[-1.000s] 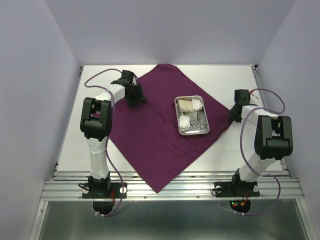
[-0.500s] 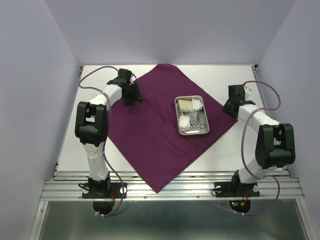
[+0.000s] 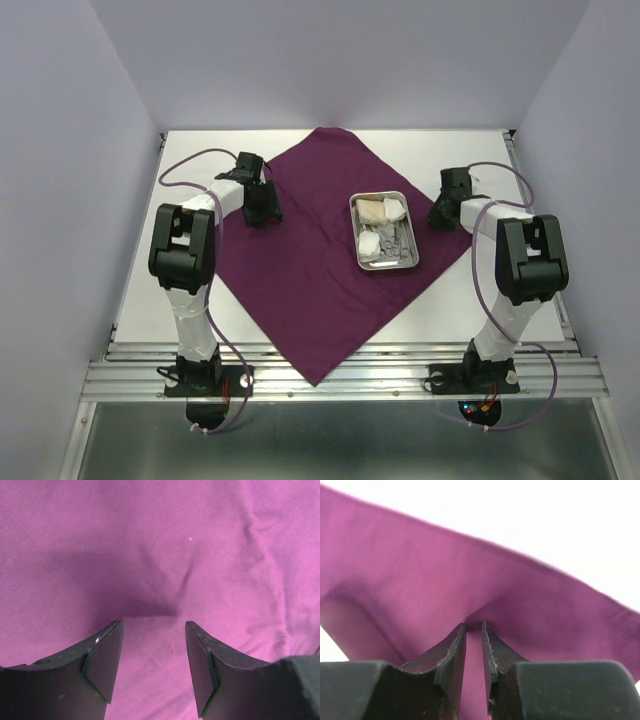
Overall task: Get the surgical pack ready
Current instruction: Adjust the surgical kit at the center of the board.
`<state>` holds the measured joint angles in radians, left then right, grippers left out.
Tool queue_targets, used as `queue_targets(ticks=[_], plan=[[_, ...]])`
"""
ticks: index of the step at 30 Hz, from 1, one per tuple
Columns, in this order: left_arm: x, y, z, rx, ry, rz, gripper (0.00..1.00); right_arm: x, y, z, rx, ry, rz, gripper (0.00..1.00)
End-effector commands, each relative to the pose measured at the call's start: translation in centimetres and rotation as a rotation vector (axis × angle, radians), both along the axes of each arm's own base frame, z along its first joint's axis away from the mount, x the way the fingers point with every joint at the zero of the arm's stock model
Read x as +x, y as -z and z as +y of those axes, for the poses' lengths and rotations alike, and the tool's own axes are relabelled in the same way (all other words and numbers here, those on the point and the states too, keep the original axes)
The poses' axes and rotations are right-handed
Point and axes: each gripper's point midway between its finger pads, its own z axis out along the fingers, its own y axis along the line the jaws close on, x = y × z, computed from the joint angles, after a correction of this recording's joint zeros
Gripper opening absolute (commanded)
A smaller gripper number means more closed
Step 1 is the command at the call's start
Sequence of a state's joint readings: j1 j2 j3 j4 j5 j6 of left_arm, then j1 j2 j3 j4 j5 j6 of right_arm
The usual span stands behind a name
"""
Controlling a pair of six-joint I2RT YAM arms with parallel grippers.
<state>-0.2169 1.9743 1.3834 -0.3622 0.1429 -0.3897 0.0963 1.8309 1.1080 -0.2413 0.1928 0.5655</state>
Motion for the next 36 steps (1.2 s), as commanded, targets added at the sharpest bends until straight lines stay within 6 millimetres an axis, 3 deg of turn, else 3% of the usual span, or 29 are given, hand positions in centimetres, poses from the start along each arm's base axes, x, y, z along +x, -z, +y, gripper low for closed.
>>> queue_targets(ticks=[1, 2, 7, 14, 21, 25, 27, 30, 36], plan=[[0.3, 0.4, 1.3, 0.038, -0.017, -0.002, 0.63, -2.8, 3.8, -5.2, -0.028, 0.170, 0.119, 0.26], [0.4, 0.5, 1.7, 0.046, -0.025, -0.001, 0.63, -3.1, 4.2, -6.4, -0.024, 0.201, 0.130, 0.25], [1.1, 0.3, 2.4, 0.063, -0.033, -0.006, 0.63, -4.0, 5.3, -7.9, -0.037, 0.233, 0.159, 0.25], [2.8, -1.0, 3.6, 0.081, -0.053, -0.023, 0.63, -3.1, 4.5, -7.4, -0.006, 0.224, 0.131, 0.25], [5.4, -7.1, 2.2, 0.039, -0.042, -0.164, 0.63, -1.1, -0.5, -7.1, 0.015, 0.193, 0.000, 0.29], [6.5, -9.4, -0.1, 0.019, 0.000, -0.207, 0.63, -0.2, -3.3, -6.6, 0.034, 0.157, -0.065, 0.32], [6.6, -10.0, -1.9, -0.003, 0.034, -0.212, 0.63, 0.0, -4.2, -5.5, 0.059, 0.110, -0.085, 0.33], [6.1, -10.2, -3.9, -0.018, 0.076, -0.215, 0.63, -0.2, -6.3, -2.9, 0.086, 0.001, -0.128, 0.43], [4.4, -9.5, -4.4, -0.027, 0.098, -0.200, 0.63, -2.5, -8.2, 4.5, 0.125, -0.272, -0.144, 0.64]])
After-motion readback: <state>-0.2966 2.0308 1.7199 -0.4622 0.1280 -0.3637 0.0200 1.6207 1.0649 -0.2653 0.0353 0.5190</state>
